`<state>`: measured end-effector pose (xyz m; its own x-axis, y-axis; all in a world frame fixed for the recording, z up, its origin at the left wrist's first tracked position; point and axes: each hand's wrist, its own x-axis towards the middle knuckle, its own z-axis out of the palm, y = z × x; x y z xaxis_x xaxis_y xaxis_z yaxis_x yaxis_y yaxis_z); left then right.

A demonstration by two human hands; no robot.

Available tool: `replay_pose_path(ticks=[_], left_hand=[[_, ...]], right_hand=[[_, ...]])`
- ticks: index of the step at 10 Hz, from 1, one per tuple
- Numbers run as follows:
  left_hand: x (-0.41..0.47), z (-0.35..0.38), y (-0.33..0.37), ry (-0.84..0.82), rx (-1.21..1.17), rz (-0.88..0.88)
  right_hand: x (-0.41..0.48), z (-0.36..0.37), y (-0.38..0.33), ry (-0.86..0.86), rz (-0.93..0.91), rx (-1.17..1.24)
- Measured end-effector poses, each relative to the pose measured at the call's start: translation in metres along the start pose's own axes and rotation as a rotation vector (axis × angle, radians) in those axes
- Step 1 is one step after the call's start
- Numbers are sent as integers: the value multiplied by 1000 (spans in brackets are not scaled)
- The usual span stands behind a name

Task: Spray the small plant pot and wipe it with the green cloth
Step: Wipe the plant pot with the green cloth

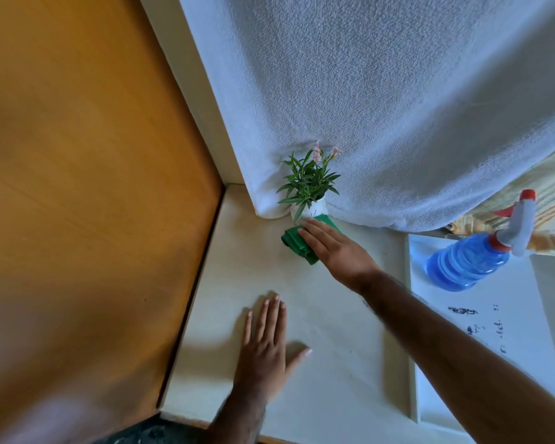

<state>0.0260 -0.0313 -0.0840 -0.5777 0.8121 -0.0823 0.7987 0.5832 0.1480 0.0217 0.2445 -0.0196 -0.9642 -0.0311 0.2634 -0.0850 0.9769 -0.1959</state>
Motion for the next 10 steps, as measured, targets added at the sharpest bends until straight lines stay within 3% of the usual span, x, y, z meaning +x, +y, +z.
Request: replay_pose_path(ticks=[1,6,8,10], left_hand=[[-1,-1,1,7,-2,2],[0,-1,0,6,18,10],[0,0,0,-20,12,-3],[1,-1,0,-11,17,1]], right_hand=[[14,-11,0,54,-57,-32],[1,2,11,-6,-52,13],[18,-6,15,6,-135,-23],[7,-1,20,-90,-52,8]])
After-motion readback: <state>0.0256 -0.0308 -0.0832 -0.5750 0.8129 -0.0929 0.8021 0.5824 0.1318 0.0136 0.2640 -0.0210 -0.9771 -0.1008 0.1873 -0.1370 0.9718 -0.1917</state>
